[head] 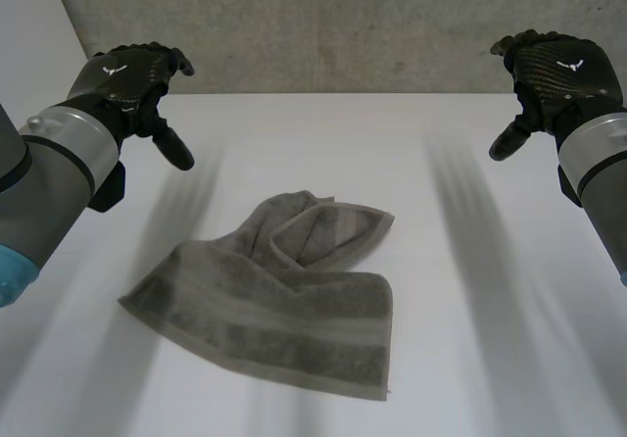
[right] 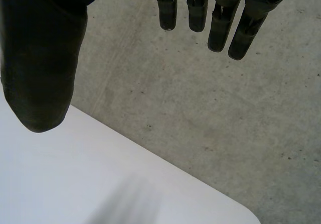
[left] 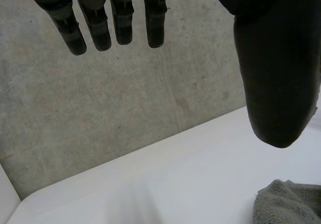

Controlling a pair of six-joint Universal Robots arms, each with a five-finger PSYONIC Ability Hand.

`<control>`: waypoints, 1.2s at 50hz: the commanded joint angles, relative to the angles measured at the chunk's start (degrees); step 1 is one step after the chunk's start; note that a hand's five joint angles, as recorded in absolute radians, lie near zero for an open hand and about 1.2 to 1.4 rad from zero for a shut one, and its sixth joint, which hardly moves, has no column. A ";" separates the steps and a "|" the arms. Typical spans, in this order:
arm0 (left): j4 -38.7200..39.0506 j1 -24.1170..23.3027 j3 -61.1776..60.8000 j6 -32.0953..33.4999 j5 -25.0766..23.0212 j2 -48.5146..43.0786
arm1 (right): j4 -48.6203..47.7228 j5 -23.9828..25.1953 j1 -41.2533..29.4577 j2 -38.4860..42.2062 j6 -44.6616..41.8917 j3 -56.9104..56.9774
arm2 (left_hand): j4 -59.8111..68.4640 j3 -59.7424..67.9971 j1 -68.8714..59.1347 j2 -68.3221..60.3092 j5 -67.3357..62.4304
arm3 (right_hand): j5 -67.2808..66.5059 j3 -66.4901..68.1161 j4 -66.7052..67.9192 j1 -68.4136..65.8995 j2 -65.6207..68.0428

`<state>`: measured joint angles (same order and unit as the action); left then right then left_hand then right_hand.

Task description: Fold the towel.

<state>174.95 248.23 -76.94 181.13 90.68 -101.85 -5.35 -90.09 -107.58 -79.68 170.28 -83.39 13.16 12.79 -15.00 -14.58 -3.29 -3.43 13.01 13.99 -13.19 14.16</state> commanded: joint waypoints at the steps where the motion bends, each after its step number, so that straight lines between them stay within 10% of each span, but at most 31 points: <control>1: 0.22 -0.02 -0.40 0.10 -0.24 0.25 | 0.25 0.97 0.00 -0.13 -0.21 0.15 | -3.16 -2.79 3.60 3.19 1.89 | 3.43 -3.01 -3.99 3.19 -4.16; 21: 1.18 -2.13 -12.79 4.15 -11.58 2.01 | 11.60 32.51 -0.52 7.50 -19.02 -1.34 | -3.16 -2.79 1.08 0.67 -0.63 | 3.43 -3.01 -3.99 3.19 -4.16; 48: 19.38 -8.10 -29.58 3.53 5.64 -2.90 | -5.63 25.14 -13.09 36.51 -13.74 17.90 | -3.16 -2.79 -7.83 -8.25 -9.54 | 1.68 -3.01 -3.99 1.44 -2.41; 56: 19.55 -9.96 -27.91 3.36 5.82 -9.77 | -5.02 25.67 -13.88 41.62 -13.65 21.33 | -3.16 -2.79 -24.65 -25.07 -26.36 | -25.42 -3.01 -3.99 -25.66 24.69; 60: 19.99 -9.25 -27.03 3.36 5.65 -11.44 | -4.05 25.84 -13.88 43.55 -13.65 22.13 | -3.16 -2.79 -48.32 -48.73 -50.03 | -60.78 -3.01 -3.99 -61.02 60.05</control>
<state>194.55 238.36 -104.97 184.49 96.60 -111.28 -10.27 -64.53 -121.49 -38.01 156.62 -61.95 13.16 12.79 -50.52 -51.63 -41.42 -40.57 13.01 13.99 -49.96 50.77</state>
